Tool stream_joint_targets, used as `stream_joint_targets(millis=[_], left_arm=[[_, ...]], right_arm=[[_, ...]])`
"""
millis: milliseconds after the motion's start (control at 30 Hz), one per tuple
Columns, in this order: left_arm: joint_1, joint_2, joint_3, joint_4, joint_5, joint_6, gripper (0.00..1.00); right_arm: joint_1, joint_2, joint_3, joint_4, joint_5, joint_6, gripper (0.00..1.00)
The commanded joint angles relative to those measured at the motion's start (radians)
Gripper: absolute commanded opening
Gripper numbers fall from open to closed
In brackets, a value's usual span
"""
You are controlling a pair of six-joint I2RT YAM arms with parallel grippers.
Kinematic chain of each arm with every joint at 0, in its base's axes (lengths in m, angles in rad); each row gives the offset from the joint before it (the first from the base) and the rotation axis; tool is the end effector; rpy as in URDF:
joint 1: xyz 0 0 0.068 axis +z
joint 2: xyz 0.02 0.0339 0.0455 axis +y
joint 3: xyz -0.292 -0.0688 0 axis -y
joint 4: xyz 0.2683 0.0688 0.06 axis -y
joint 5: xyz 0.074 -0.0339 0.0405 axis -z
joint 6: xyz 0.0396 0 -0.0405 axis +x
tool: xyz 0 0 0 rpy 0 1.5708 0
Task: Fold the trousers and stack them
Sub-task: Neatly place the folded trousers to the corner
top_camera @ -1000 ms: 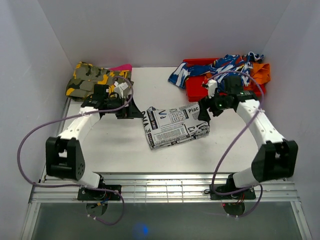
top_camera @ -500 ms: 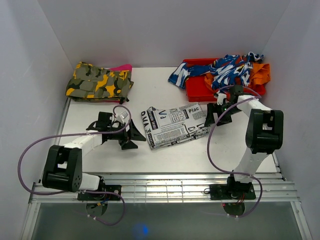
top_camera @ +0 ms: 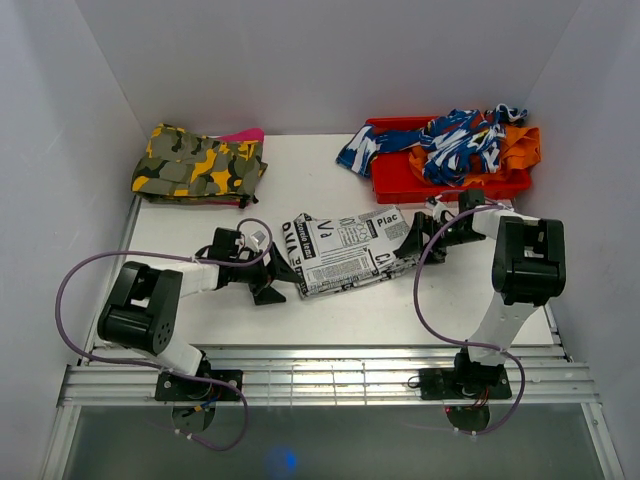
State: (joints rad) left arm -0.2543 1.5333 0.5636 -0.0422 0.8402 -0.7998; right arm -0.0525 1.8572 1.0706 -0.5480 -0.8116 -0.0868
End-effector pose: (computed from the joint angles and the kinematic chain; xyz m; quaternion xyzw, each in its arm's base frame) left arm 0.2476 -0.0948 0.1328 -0.1281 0.8755 -0.4655 0.0205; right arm 0.3592 0.0099 0.1476 -0.0622 0.9115 0.3835 0.1353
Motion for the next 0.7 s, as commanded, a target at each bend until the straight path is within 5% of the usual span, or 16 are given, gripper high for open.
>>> stream_joint_targets(millis=[0, 133, 433, 667], left_arm=[[-0.034, 0.013, 0.024, 0.034, -0.029, -0.048, 0.98], [-0.071, 0.010, 0.042, -0.027, -0.116, -0.064, 0.98], [-0.077, 0.002, 0.042, -0.094, -0.288, -0.038, 0.97], [-0.063, -0.044, 0.114, -0.209, -0.400, 0.042, 0.94]], right_arm=[[0.008, 0.047, -0.086, 0.008, 0.017, 0.025, 0.89], [0.008, -0.004, -0.135, -0.010, 0.067, 0.030, 0.98], [-0.026, -0.144, -0.189, -0.047, 0.293, 0.071, 0.90], [-0.029, -0.176, -0.277, 0.011, 0.194, 0.174, 0.90]])
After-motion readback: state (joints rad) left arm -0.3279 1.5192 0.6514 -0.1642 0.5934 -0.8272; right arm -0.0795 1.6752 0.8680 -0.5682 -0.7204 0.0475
